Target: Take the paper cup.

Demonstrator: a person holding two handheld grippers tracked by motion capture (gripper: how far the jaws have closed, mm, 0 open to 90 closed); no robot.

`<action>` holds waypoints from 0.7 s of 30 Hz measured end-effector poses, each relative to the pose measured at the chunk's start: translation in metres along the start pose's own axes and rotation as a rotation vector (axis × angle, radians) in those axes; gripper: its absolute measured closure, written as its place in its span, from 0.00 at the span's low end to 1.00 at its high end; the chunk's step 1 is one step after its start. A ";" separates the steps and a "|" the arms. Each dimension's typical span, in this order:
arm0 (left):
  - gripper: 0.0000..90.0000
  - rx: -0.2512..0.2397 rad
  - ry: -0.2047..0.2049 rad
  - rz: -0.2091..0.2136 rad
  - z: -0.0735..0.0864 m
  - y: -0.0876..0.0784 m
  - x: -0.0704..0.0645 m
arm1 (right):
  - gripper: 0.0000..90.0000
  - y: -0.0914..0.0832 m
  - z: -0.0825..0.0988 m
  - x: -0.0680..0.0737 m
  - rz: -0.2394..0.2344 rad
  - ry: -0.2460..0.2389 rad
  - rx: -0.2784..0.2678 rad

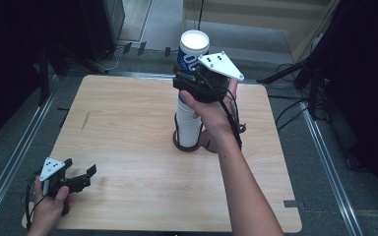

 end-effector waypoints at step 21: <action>0.09 0.001 0.006 0.010 0.000 0.000 -0.001 | 0.22 -0.012 -0.001 -0.036 0.074 -0.009 -0.005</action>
Point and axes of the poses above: each handheld gripper's, and its own axes: y roughly forward along the jaws, z roughly out of its underside, x roughly to its left, the point moved 2 cm from there along y, roughly forward along the jaws, and after that the axes turned 9 degrees about z, right-handed, at the moved point
